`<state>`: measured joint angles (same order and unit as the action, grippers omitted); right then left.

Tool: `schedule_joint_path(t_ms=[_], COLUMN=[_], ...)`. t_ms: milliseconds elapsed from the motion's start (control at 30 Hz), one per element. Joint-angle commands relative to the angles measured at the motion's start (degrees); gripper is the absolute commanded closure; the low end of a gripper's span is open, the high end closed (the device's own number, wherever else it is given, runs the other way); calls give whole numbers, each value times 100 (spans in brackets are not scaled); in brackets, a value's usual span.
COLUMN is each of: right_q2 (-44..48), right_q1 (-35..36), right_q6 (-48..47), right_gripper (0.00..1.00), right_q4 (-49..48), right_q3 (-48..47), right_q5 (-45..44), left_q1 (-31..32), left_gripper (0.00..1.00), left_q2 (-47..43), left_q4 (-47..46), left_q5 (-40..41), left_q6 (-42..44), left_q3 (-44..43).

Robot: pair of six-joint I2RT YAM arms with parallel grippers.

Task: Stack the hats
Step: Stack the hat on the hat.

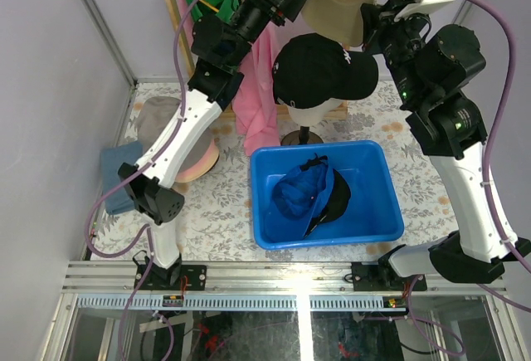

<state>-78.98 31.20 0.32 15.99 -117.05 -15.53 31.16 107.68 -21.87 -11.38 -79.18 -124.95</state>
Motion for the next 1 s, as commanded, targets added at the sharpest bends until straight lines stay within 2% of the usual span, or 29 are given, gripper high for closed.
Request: schedule_joint_path(t_ms=[0, 400, 533, 800, 900, 967], right_q2=[196, 269, 241, 247, 269, 262], right_q1=[135, 254, 293, 437, 486, 524], right_q6=[-137, -222, -279, -342, -373, -420], right_gripper=[100, 100, 100, 100, 100, 100], right_q4=[-434, -480, -393, -299, -303, -289], right_q3=[-90, -112, -184, -89, -54, -60], right_q5=[-13, -36, -28, -8, -9, -54], left_q1=[40, 40, 46, 45, 62, 61], left_gripper=[38, 38, 37, 37, 39, 45], left_q2=[269, 466, 365, 555, 653, 661], left_q4=[-231, -125, -303, -616, -697, -842], left_q5=[135, 181, 343, 549, 555, 571], left_q6=[-201, -225, -241, -319, -387, -444], left_q3=[-447, -600, -409, -761, -977, -978])
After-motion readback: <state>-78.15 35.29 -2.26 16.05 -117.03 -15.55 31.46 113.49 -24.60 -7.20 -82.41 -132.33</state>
